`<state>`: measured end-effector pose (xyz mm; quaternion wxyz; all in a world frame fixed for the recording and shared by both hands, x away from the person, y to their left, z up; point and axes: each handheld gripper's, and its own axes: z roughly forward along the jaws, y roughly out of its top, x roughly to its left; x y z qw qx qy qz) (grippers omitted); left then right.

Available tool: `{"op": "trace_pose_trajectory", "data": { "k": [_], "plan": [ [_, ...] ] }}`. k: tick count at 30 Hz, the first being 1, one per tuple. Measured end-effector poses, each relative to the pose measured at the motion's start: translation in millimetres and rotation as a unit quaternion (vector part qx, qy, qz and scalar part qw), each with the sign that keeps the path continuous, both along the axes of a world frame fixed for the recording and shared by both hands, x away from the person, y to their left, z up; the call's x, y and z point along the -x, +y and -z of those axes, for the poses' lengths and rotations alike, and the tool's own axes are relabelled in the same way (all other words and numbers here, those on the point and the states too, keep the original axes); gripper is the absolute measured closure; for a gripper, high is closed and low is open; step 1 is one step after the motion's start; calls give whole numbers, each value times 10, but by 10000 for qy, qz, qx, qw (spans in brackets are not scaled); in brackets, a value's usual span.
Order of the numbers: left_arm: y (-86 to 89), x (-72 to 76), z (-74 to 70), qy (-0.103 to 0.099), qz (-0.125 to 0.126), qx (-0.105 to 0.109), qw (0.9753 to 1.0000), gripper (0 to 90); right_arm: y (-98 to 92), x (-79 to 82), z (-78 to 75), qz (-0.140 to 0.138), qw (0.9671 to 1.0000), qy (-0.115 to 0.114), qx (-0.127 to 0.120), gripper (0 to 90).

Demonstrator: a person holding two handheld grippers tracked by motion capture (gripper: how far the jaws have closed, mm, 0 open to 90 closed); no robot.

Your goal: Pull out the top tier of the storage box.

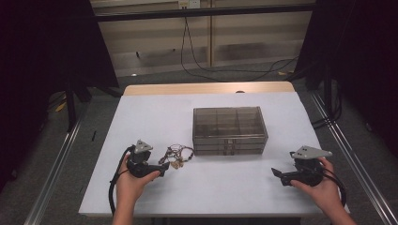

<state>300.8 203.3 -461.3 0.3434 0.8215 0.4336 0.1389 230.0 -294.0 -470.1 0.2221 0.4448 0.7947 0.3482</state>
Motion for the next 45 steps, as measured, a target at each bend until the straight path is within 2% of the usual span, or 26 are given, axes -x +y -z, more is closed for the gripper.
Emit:
{"op": "trace_pose_trajectory", "data": {
  "k": [7,13,14,20,28,35,36,37,38,43,45],
  "plan": [
    [-6,-3,-1,-11,-14,17,10000,126,7,-5,-15,-29,9999,-41,114,78],
    [-19,-5,4,-13,49,-81,10000,125,64,-3,-47,-68,9992,-135,371,87],
    [-22,-5,4,-15,58,-82,9999,125,91,-6,-63,-123,9985,-216,486,90],
    [-17,-9,-1,-36,86,-116,9999,124,173,-16,-100,-194,9955,-430,820,100],
    [-23,-13,2,-46,90,-110,9999,122,234,-28,-146,-221,9927,-547,1049,108],
    [-25,-16,1,-59,79,-129,9999,121,314,-31,-201,-298,9882,-731,1315,125],
    [-20,-16,0,-69,86,-151,9998,122,345,-29,-210,-309,9864,-777,1415,128],
    [-20,-16,0,-69,86,-151,9998,122,345,-29,-210,-309,9864,-777,1415,128],
    [-19,-18,1,-63,106,-132,9998,121,378,-25,-223,-343,9841,-858,1517,134],
    [-21,-19,5,-40,114,-138,9998,121,442,-20,-235,-367,9808,-948,1664,139],
    [-21,-20,5,-48,136,-143,9998,121,484,-19,-241,-428,9780,-1011,1775,143]
  ]
}}
